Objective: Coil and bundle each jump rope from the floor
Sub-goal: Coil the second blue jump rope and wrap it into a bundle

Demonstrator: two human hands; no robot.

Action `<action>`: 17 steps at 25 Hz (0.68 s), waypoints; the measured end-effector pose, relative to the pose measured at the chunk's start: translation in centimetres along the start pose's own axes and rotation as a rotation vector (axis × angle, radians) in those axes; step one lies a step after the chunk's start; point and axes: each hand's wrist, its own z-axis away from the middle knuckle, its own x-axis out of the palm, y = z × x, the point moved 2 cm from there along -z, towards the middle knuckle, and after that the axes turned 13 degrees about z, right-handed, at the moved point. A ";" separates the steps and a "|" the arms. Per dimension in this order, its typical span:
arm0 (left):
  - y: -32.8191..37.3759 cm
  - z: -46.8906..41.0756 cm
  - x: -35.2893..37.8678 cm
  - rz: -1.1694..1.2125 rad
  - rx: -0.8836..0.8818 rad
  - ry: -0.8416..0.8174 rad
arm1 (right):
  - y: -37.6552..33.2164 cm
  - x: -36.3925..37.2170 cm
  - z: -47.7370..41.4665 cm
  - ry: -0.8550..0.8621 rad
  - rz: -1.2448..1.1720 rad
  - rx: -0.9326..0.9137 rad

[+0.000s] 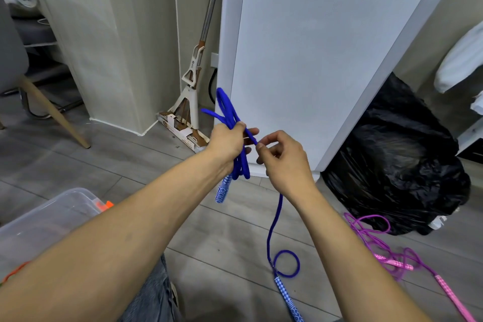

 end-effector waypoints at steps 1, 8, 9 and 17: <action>0.4 -0.3 -0.3 0.097 -0.019 0.024 | 0.0 0.0 0.0 -0.055 -0.002 -0.014; 3.0 -2.6 -2.5 0.350 0.000 0.101 | -0.4 -1.4 0.9 -0.497 -0.029 -0.088; 3.5 -2.9 -2.9 0.307 0.054 0.105 | -0.1 -1.8 0.8 -0.557 0.007 -0.081; 4.8 -2.3 -3.1 -0.670 0.400 -0.173 | 4.3 -5.0 -1.4 -0.155 0.297 0.050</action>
